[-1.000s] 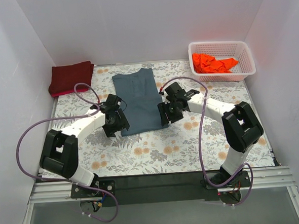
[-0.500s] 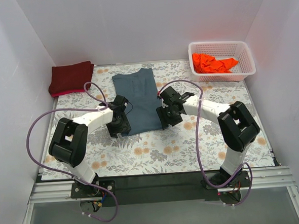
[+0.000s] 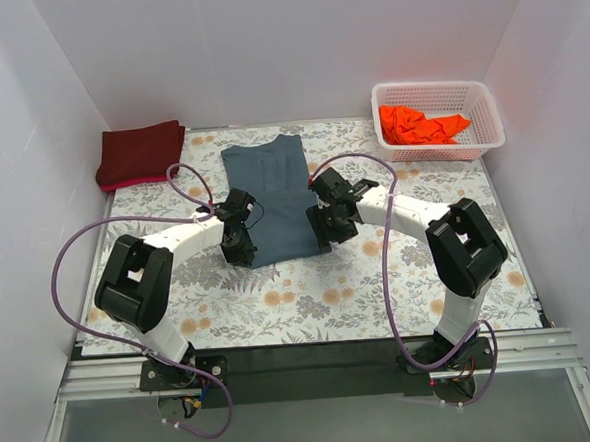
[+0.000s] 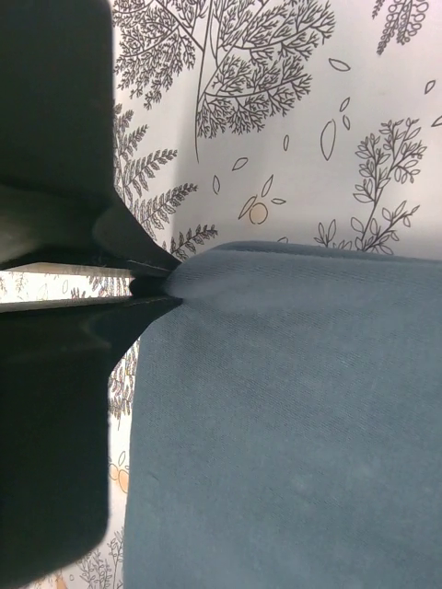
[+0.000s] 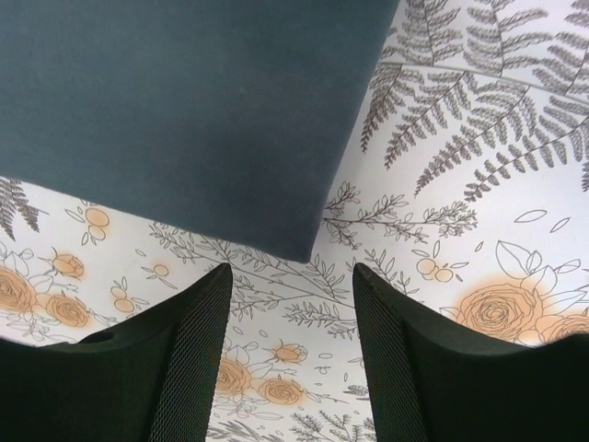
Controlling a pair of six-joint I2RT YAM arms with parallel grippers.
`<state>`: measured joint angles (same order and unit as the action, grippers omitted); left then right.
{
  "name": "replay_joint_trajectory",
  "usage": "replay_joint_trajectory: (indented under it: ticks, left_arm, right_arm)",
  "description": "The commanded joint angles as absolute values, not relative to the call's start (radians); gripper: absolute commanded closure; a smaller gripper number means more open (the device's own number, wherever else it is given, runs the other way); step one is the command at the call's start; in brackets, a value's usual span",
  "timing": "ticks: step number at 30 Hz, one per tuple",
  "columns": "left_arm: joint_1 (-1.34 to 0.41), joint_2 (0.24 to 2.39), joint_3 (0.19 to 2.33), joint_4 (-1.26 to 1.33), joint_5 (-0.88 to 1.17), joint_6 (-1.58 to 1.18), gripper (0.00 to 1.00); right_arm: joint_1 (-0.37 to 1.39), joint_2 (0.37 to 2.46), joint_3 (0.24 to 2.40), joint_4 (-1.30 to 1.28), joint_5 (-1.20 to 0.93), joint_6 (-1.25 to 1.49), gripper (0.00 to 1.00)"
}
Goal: Fold and stack the t-shirts
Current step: Fold the tshirt
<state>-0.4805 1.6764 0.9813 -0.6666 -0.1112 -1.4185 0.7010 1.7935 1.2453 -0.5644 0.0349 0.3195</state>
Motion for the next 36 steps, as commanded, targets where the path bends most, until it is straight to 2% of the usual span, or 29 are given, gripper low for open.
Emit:
replay_joint_trajectory:
  ticks: [1,8,18,21,27,28,36]
  left_arm:
    - [-0.482,1.709,0.902,-0.704,-0.141,-1.408,1.0]
    - [-0.482,1.695,0.888,-0.706,-0.127,-1.413,1.0]
    - [-0.482,1.661,0.891,-0.755,-0.103,-1.437,1.0]
    - [-0.482,1.652,0.89,-0.761,-0.092,-1.443,1.0]
    - [-0.482,1.658,0.897,-0.779,-0.094,-1.439,1.0]
    - [-0.482,1.657,0.899,-0.782,-0.094,-1.439,1.0]
    - [-0.485,1.58,0.925,-0.95,-0.041,-1.393,1.0]
  right_arm:
    - [0.704,1.828,1.301,-0.565,0.067,0.341,0.39]
    - [0.704,1.891,1.313,-0.552,0.064,0.353,0.46]
    - [0.709,1.914,1.163,-0.557,0.107,0.357,0.54]
    - [0.712,1.93,1.138,-0.58,0.103,0.356,0.6]
    - [0.713,1.979,1.129,-0.624,0.1,0.342,0.88]
    - [0.713,1.977,1.126,-0.627,0.101,0.338,0.97]
    - [0.715,1.876,1.086,-0.77,0.008,0.266,0.99]
